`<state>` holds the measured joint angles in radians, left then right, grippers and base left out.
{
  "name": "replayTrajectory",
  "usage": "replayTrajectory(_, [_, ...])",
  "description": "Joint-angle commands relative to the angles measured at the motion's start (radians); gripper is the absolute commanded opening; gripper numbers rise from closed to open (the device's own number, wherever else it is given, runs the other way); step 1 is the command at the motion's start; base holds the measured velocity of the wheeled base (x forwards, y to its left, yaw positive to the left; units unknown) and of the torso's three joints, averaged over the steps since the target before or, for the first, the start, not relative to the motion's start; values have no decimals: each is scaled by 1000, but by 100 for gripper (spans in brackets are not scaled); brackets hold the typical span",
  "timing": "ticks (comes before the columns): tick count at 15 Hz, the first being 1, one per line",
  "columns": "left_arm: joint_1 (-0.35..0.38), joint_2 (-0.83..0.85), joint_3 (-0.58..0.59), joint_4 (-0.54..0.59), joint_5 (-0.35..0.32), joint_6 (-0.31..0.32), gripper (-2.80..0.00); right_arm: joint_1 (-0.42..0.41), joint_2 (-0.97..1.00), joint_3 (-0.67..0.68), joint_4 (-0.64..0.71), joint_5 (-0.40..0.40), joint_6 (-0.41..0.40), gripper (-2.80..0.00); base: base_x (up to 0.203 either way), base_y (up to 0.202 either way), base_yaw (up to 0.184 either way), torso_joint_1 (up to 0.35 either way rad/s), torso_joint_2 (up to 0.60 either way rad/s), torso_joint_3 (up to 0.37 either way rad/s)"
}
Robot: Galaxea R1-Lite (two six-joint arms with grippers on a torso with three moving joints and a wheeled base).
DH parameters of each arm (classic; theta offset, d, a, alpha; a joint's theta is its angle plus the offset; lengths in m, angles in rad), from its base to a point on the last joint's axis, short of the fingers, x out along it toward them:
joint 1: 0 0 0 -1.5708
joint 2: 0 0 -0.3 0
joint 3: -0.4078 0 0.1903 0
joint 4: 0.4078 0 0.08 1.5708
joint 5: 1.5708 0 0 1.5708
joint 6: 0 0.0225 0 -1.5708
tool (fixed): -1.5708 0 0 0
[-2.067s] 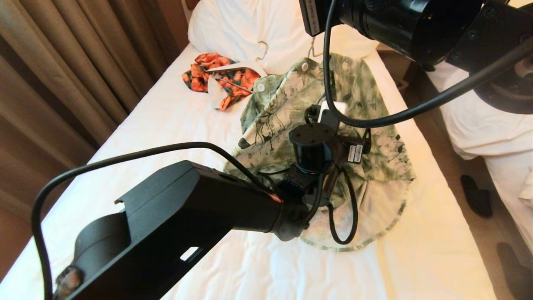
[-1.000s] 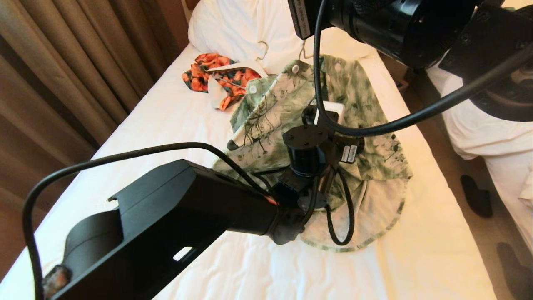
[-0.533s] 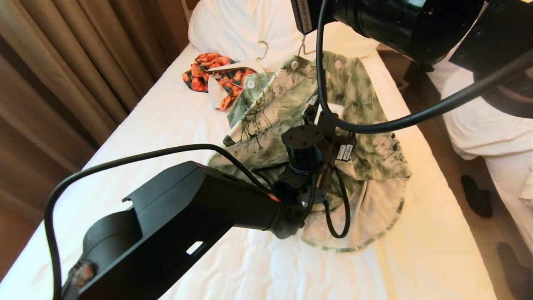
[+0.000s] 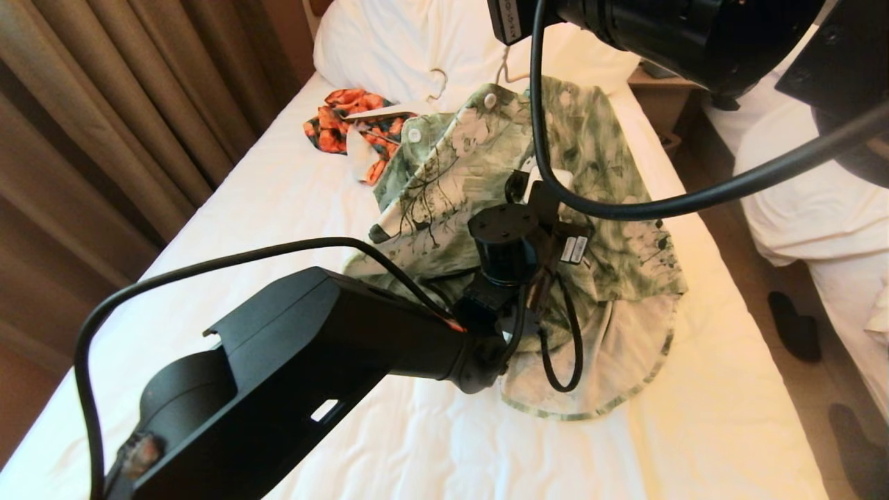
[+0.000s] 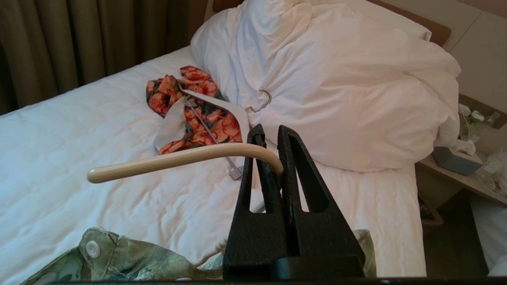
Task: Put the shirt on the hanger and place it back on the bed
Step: Take the clothes hanger out of the clothes
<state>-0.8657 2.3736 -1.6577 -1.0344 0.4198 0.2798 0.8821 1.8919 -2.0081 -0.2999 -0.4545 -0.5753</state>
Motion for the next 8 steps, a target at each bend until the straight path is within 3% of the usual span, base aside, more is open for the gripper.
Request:
replayTrajectory(1, [9,1,-1,-7,-3,1,-280,3,-4,0,-2,-3,-3,-280,0,0,0,0,0,0])
replayTrajectory(5, [22,-22,50,-33,-2,1,-280,-25,-2,0,-2,-5,-3,-280,0,0,0,0,0,0])
replayTrajectory(8, [24,-59,157,-80,-3,1,-280,-45,-2,0,-1,-6,-4,-280,0,0,0,0,0,0])
